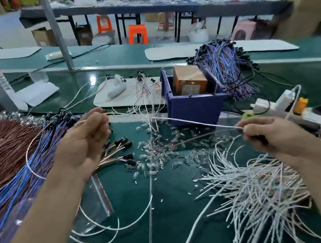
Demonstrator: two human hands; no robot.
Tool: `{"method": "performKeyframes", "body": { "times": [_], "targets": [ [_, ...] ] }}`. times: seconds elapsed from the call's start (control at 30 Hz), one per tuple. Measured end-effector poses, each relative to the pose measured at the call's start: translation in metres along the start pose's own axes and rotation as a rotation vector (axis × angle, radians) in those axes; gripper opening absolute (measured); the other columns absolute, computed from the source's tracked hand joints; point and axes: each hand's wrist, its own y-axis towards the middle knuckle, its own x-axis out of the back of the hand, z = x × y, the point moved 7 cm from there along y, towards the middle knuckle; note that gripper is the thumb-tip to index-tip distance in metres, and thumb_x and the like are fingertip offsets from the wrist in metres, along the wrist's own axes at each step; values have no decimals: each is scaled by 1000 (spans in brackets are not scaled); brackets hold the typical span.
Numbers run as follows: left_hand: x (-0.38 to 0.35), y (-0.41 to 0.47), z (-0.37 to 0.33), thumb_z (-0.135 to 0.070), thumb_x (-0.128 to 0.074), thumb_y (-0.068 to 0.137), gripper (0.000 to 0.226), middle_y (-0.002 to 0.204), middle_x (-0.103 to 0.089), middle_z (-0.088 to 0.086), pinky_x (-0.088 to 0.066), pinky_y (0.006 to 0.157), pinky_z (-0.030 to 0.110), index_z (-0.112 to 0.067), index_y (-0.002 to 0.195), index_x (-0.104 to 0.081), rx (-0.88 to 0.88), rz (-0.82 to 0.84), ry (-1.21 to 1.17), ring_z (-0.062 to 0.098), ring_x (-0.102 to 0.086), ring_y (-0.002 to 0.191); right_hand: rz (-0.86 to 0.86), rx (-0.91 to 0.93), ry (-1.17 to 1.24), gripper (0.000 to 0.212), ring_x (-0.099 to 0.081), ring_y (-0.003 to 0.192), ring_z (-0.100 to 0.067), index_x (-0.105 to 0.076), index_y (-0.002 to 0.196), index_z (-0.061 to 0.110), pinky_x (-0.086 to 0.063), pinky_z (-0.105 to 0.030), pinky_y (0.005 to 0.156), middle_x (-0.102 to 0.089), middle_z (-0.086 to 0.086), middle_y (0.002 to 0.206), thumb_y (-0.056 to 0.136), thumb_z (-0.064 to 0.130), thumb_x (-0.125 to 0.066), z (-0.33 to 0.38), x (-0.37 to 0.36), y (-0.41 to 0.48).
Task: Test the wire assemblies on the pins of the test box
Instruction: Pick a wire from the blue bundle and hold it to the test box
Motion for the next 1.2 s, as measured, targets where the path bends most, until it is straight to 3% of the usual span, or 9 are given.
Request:
{"method": "performKeyframes", "body": {
  "times": [0.1, 0.2, 0.37, 0.53, 0.6, 0.67, 0.77, 0.9, 1.2],
  "targets": [
    [-22, 1, 28, -23, -70, 83, 12, 77, -78, -7, -59, 77, 21, -21, 81, -82, 86, 20, -284, 2, -72, 68, 55, -55, 95, 22, -47, 51, -9, -82, 73, 16, -34, -15, 44, -63, -6, 63, 86, 5, -67, -16, -7, -6],
    [-47, 2, 54, -22, -68, 85, 14, 83, -78, -5, -59, 78, 24, -19, 87, -82, 107, 16, -254, 6, -72, 73, 87, -107, 150, 24, -47, 47, -10, -80, 69, 12, -34, -14, 40, -66, -9, 66, 88, 8, -66, -28, -7, -10],
    [-83, -7, 83, -23, -70, 94, 18, 99, -79, -11, -47, 89, 21, -32, 85, -83, -167, 19, 552, -2, -69, 96, 236, -112, 18, 16, -51, 49, -15, -67, 92, 1, -39, -18, 40, -68, -18, 74, 99, 12, -59, -31, -7, -20],
    [-109, -40, 101, -24, -65, 98, 18, 118, -73, -20, -49, 95, 14, -27, 109, -78, -704, 148, 960, 1, -67, 113, 283, -59, -183, 26, -47, 44, -13, -66, 85, 2, -35, -19, 41, -66, -16, 65, 105, 9, -51, -26, -17, -24],
    [-102, -41, 113, -25, -62, 98, 23, 111, -75, -21, -58, 74, 27, -30, 115, -77, -603, 112, 886, 1, -69, 82, 302, -30, -280, 30, -45, 44, -13, -68, 81, 5, -34, -19, 42, -66, -15, 63, 105, 11, -52, -25, -22, -28],
    [-99, -38, 124, -18, -63, 99, 29, 94, -78, -12, -47, 49, 35, -40, 112, -78, -418, 84, 784, 21, -52, 55, 306, -14, -341, 33, -43, 44, -14, -69, 76, 8, -34, -21, 44, -66, -16, 62, 105, 13, -54, -23, -25, -31],
    [-96, -35, 130, -6, -64, 98, 43, 82, -79, -1, -53, 62, 28, -45, 96, -81, -209, 38, 628, 16, -62, 67, 313, -8, -380, 32, -39, 43, -13, -68, 74, 8, -33, -19, 44, -63, -14, 58, 104, 13, -55, -21, -30, -35],
    [-97, -33, 137, 2, -61, 95, 36, 82, -77, 9, -57, 71, 21, -25, 111, -79, -24, 98, 415, 12, -66, 69, 327, 3, -453, 33, -39, 45, -13, -69, 68, 15, -34, -18, 45, -59, -10, 54, 100, 14, -58, -15, -35, -40],
    [-98, -37, 119, -8, -72, 83, 27, 73, -68, 6, -54, 66, 21, -18, 106, -82, 53, 180, 116, 13, -60, 66, 395, -72, -444, 29, -30, 41, -14, -67, 72, 5, -22, -26, 45, -46, -7, 46, 99, 8, -56, -11, -49, -50]
  ]
}}
